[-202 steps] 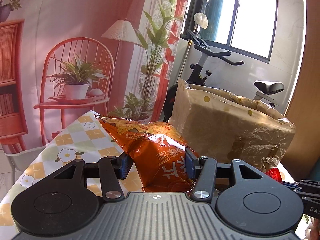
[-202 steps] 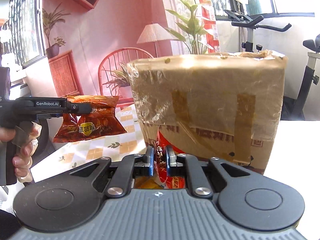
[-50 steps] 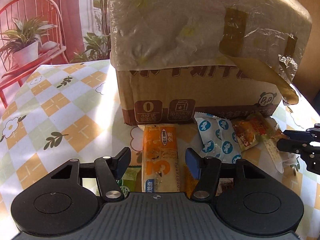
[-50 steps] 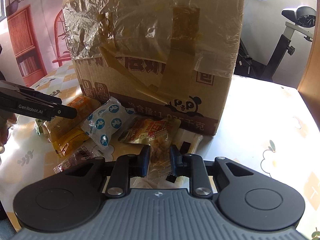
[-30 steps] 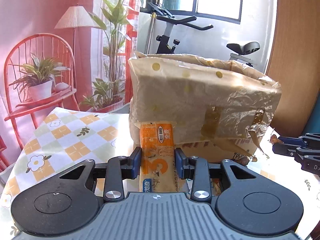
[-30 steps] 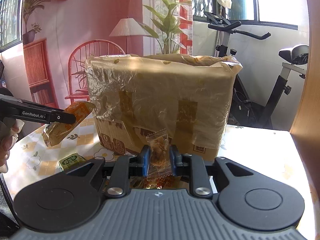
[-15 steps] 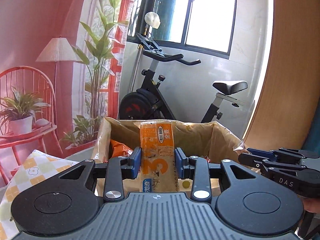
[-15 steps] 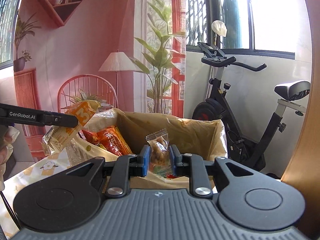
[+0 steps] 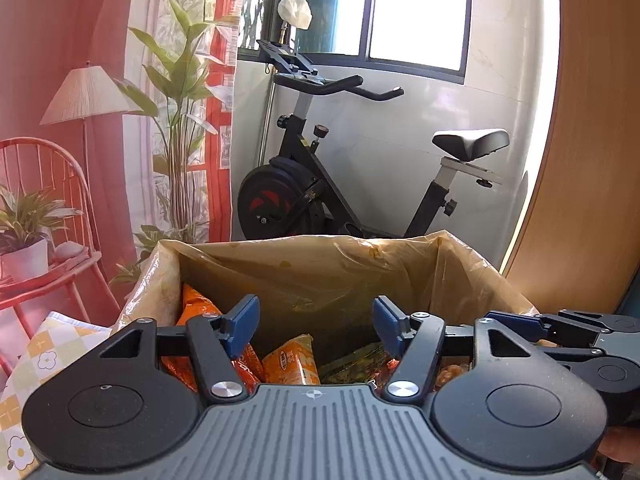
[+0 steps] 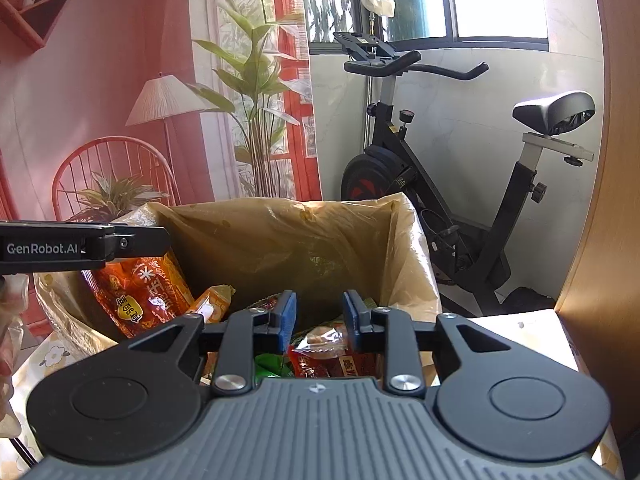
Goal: Organize snacks
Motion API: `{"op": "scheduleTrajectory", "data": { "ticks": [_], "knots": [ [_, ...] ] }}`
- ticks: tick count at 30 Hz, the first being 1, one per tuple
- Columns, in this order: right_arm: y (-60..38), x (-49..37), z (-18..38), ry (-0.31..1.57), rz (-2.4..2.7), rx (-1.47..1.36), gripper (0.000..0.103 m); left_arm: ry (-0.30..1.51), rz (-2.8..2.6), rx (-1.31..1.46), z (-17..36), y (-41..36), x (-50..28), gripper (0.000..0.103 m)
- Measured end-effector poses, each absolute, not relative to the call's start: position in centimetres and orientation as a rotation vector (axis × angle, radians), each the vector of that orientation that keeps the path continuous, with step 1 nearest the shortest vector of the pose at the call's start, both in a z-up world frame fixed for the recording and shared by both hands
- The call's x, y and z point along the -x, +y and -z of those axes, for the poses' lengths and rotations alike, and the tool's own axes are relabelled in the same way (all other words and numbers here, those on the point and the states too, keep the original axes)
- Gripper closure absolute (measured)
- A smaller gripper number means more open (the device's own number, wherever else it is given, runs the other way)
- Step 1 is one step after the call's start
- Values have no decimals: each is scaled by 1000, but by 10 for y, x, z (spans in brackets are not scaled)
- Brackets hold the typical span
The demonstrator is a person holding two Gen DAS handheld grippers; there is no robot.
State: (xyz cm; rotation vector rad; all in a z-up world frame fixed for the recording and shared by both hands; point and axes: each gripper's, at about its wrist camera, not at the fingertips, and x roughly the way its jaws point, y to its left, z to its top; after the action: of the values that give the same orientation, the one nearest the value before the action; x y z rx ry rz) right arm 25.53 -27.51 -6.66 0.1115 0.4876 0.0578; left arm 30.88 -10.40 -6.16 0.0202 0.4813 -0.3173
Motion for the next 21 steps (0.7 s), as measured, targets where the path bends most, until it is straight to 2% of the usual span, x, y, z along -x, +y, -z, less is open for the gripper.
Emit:
{"op": "scheduleTrajectory", "data": {
  "ticks": [2,5,8,14,21],
  "knots": [
    [-274,-252,63,481,-56,-115,40,473,305,-40,58,-101,-298,26],
    [-269,-242,52,462,-58,-110,25,466,291,-64,49,-95,-287,23],
    [-263,-227,39,432,-45,-106,14,436,264,-86,38,-87,-265,14],
    [-246,-192,16,417,-1,-115,2,393,184,-128,16,-73,-213,10],
    [-224,-143,2,410,7,-115,1,395,129,-82,0,-49,-161,9]
  ]
}}
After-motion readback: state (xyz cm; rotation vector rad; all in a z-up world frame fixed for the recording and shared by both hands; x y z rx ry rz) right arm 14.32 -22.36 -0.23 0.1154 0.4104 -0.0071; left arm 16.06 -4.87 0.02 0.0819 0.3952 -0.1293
